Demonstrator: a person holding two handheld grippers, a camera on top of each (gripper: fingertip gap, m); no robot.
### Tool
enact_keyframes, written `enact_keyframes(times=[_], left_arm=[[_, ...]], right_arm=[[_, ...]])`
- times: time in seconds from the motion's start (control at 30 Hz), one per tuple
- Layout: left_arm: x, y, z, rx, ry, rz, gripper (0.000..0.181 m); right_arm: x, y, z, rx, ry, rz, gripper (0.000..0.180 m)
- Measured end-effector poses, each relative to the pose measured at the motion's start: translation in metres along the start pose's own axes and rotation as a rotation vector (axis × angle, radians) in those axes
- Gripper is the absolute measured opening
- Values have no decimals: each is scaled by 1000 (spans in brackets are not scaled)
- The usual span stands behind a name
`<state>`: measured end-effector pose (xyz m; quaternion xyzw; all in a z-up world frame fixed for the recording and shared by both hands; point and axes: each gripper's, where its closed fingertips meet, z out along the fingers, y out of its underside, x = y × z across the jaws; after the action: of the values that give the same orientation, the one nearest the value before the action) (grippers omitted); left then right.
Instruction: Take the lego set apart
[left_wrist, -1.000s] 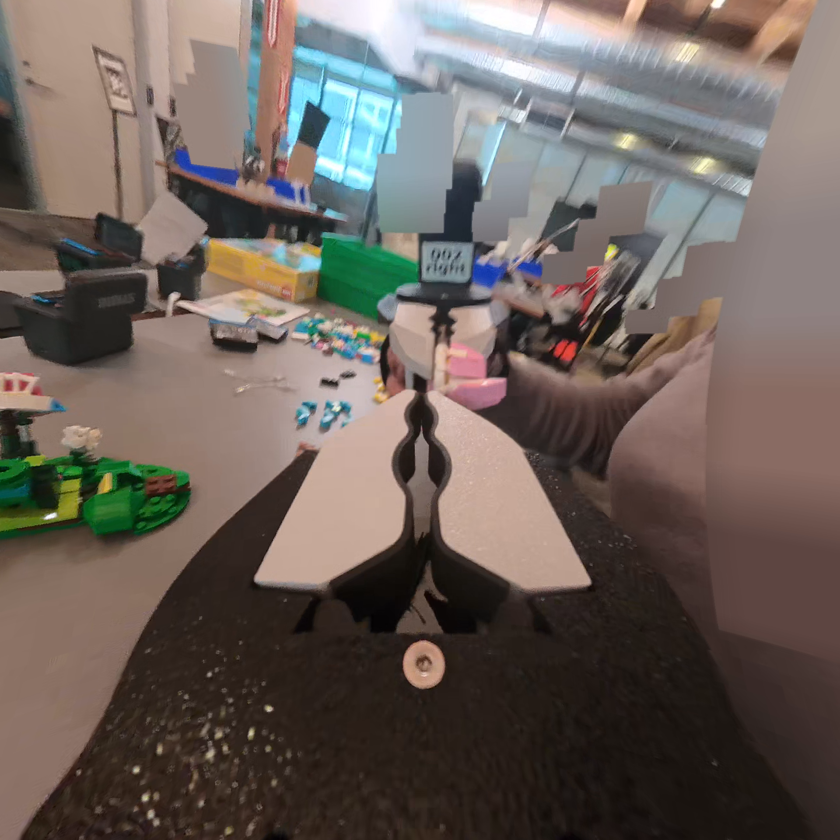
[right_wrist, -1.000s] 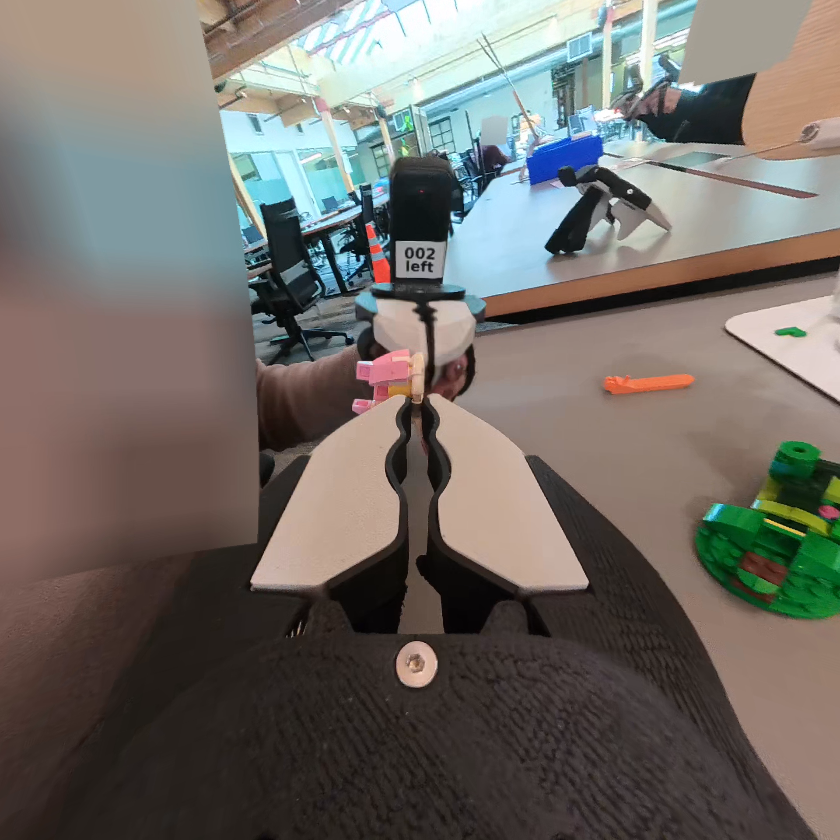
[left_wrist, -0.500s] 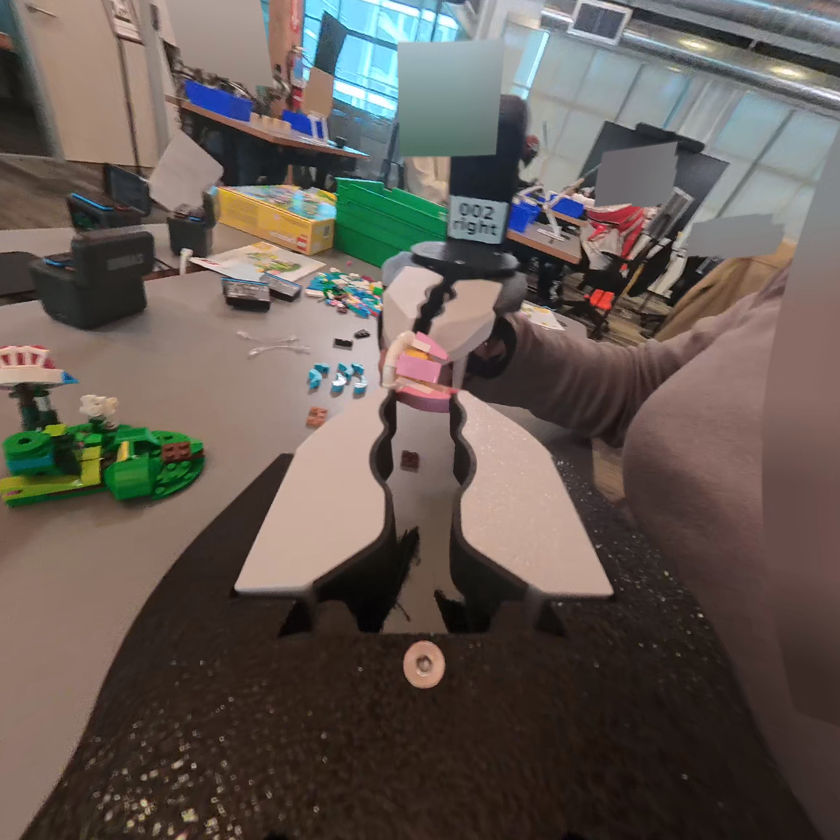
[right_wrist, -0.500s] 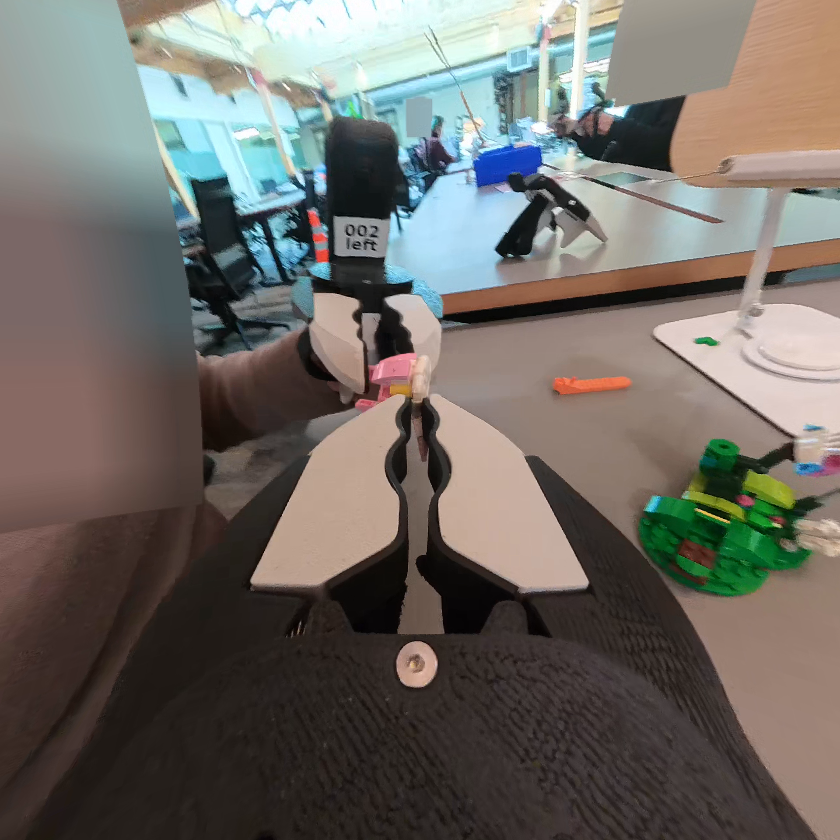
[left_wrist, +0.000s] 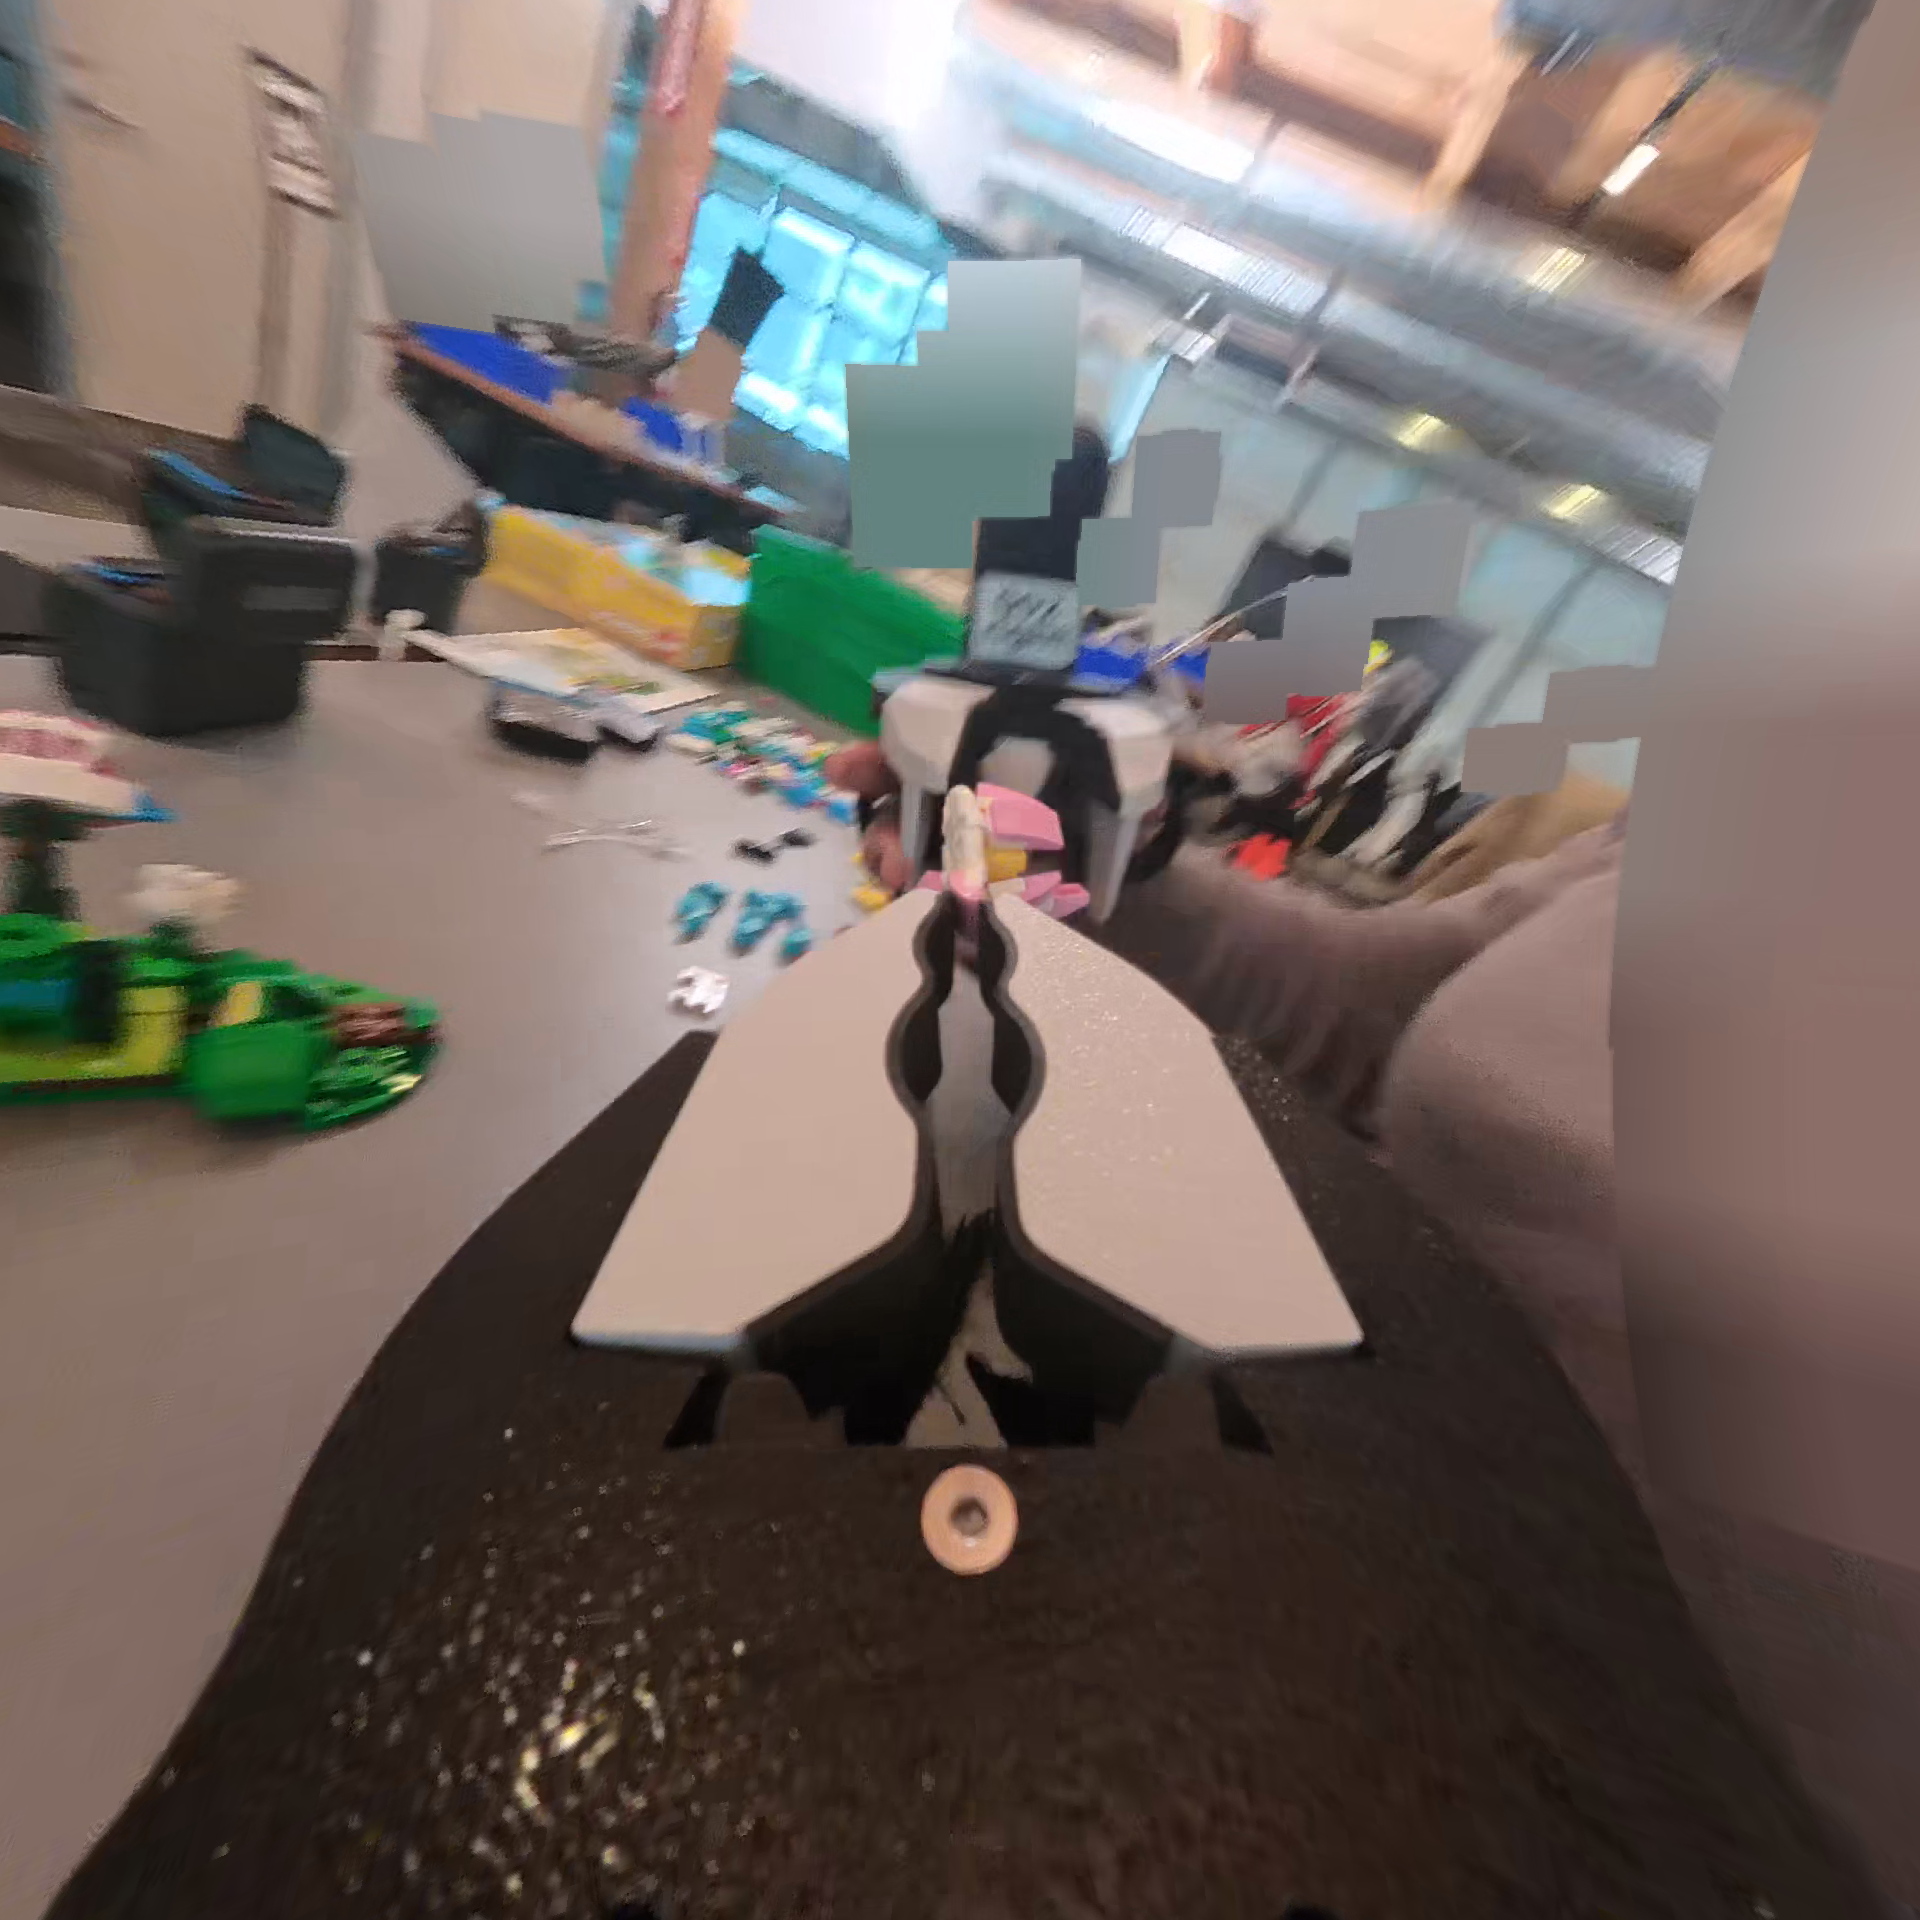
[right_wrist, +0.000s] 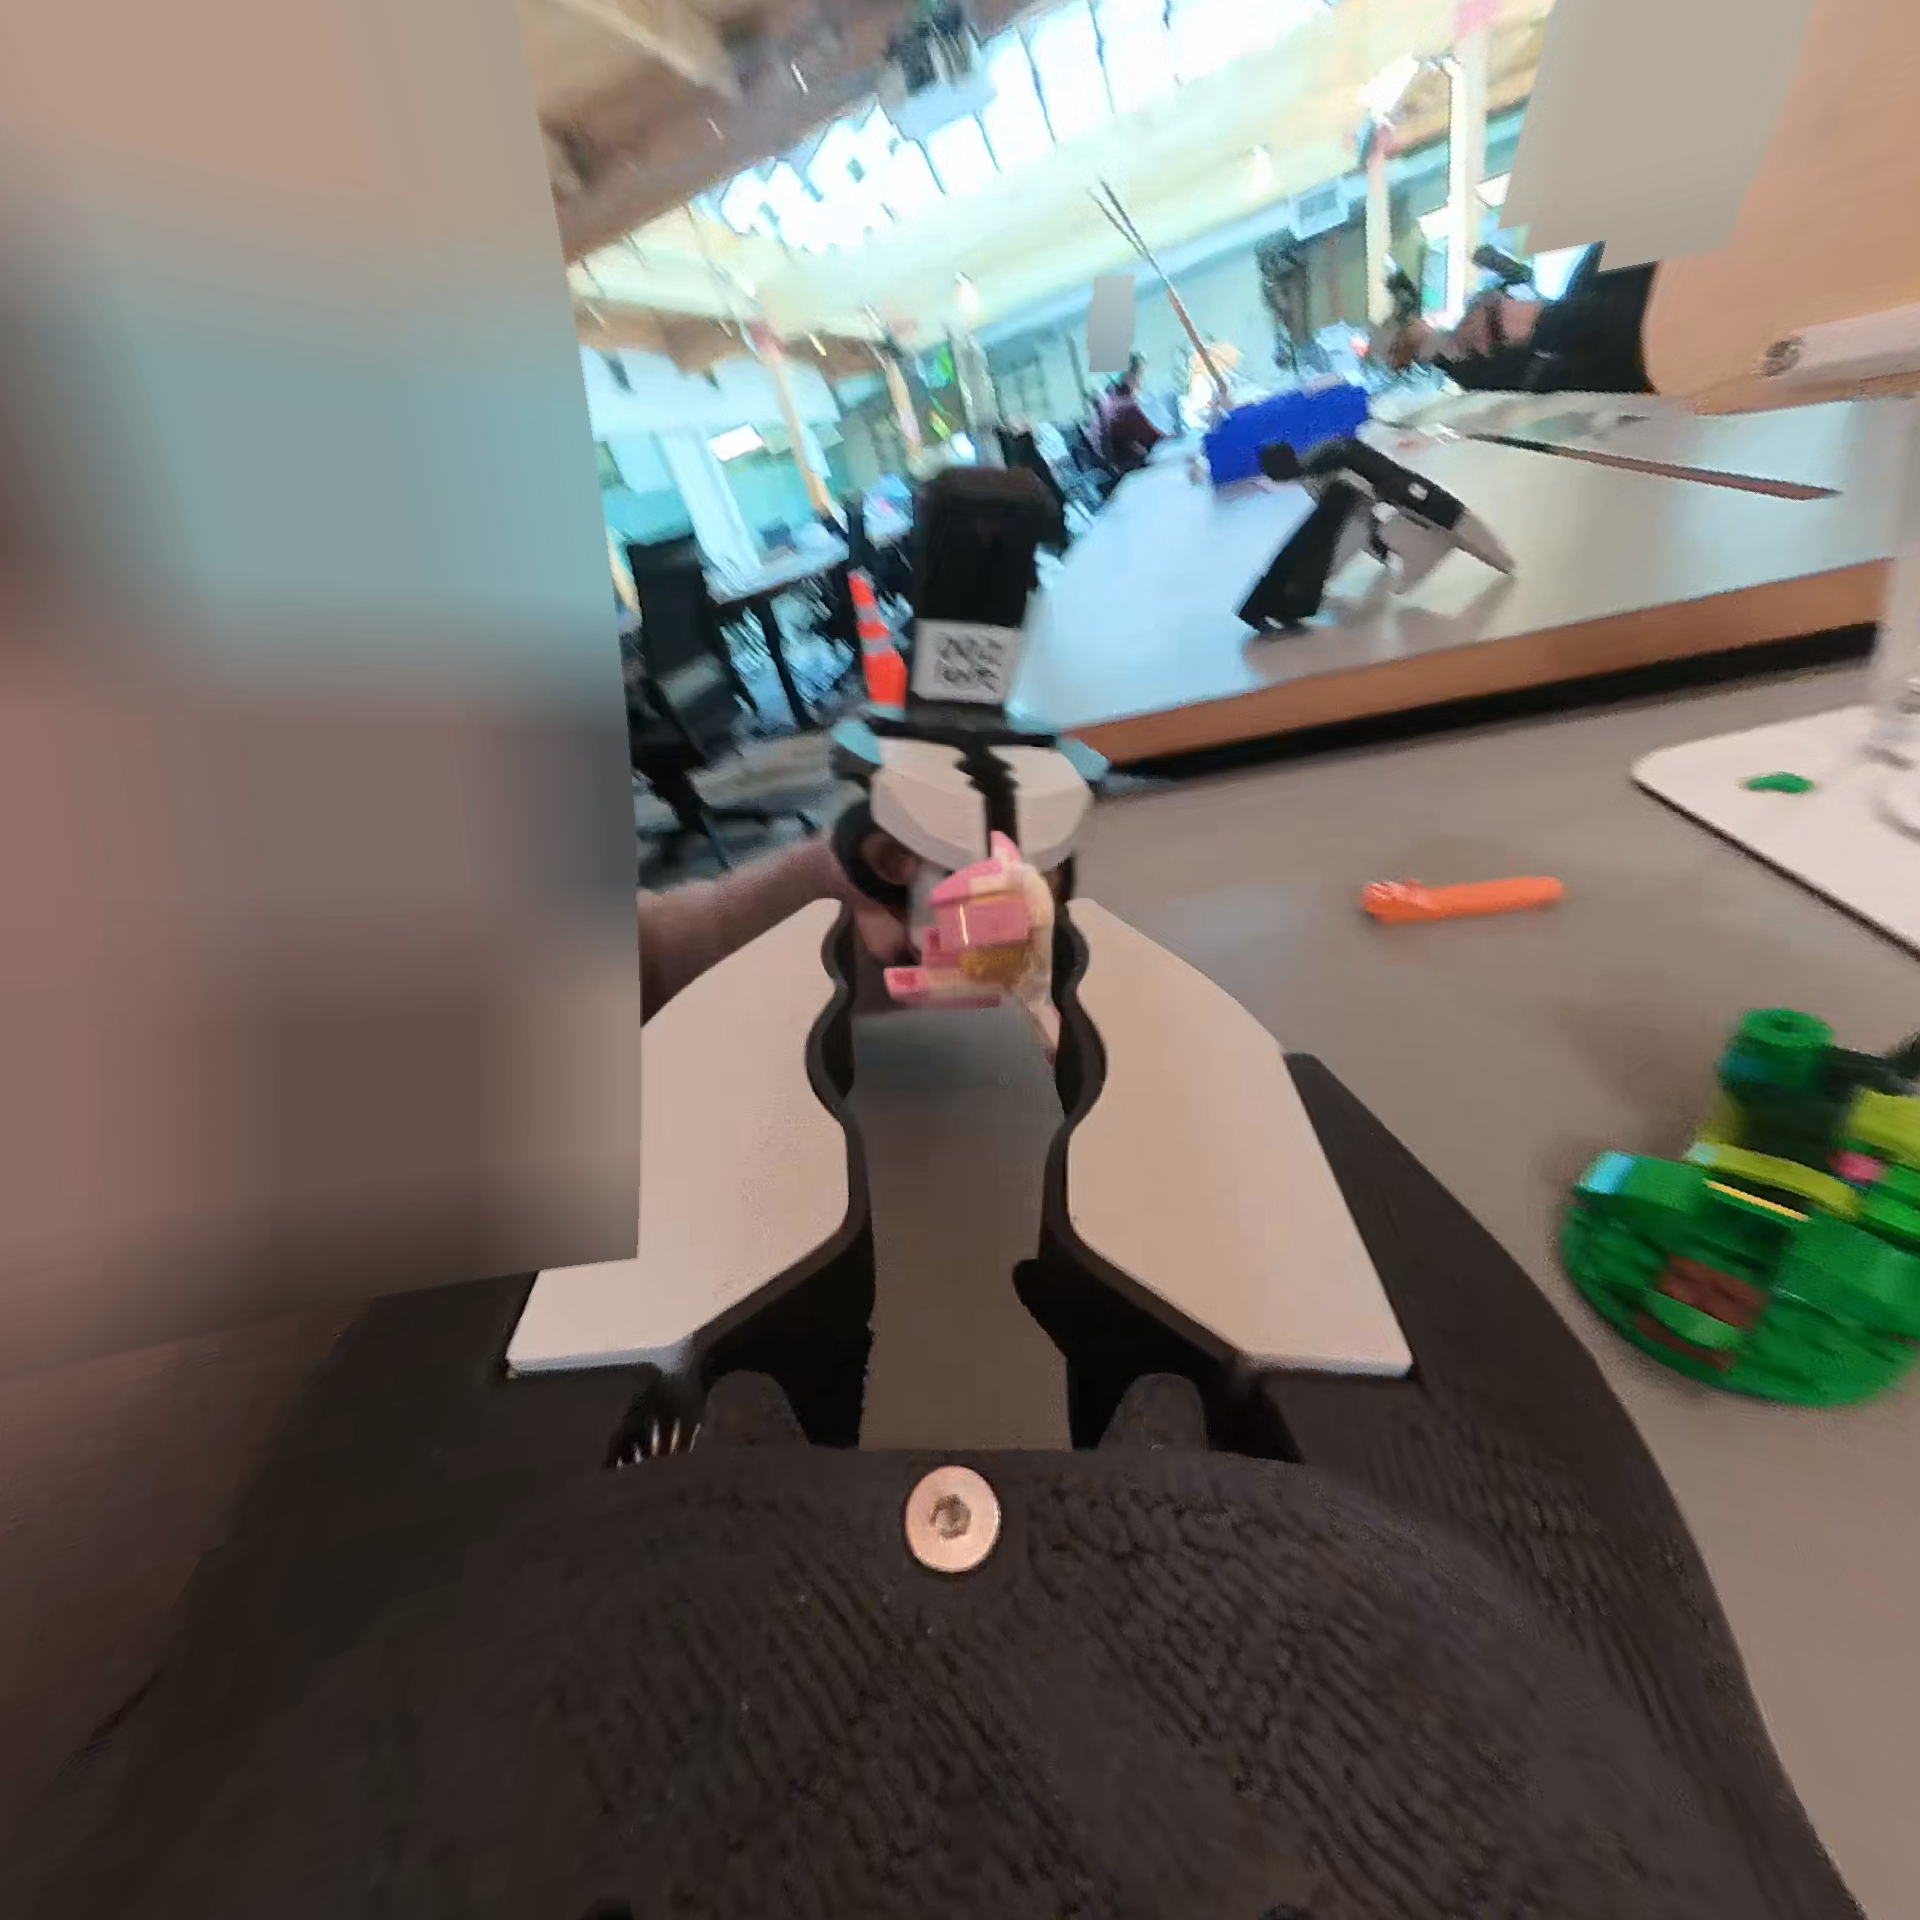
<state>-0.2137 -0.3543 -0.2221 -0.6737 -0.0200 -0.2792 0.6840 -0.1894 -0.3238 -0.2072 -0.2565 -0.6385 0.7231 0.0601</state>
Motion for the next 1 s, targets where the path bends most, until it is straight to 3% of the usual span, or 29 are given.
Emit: enact_keyframes(times=[0.03, 0.17, 0.23, 0.43, 0.5, 0.53, 0.6, 0.67, 0.73, 0.8, 1.0], left_arm=[[-1, 5, 1, -45, -42, 65, 4], [9, 17, 8, -166, -57, 219, 4], [14, 19, 10, -193, -38, 242, 4], [11, 21, 11, -202, -88, 280, 6], [7, 28, 14, -275, -147, 344, 46], [6, 33, 16, -332, -167, 388, 48], [5, 43, 20, -422, -200, 498, 39], [-3, 43, 21, -471, -274, 605, 10], [-1, 44, 21, -489, -259, 658, 6], [3, 42, 20, -456, -225, 615, 6], [4, 34, 17, -233, -93, 155, 8]], right_arm=[[3, 3, 0, -49, 37, -42, 35], [1, 24, 10, -274, 56, -160, 41], [-3, 34, 12, -366, 26, -183, 30], [-4, 44, 11, -495, 30, -257, 24], [-1, 49, 11, -545, 69, -313, 24], [-1, 51, 11, -567, 79, -335, 24], [-1, 53, 12, -608, 98, -376, 24], [0, 55, 12, -653, 123, -425, 23], [1, 56, 11, -696, 146, -499, 23], [-1, 54, 12, -718, 164, -583, 23], [2, 48, 18, -736, 292, -887, 23]])
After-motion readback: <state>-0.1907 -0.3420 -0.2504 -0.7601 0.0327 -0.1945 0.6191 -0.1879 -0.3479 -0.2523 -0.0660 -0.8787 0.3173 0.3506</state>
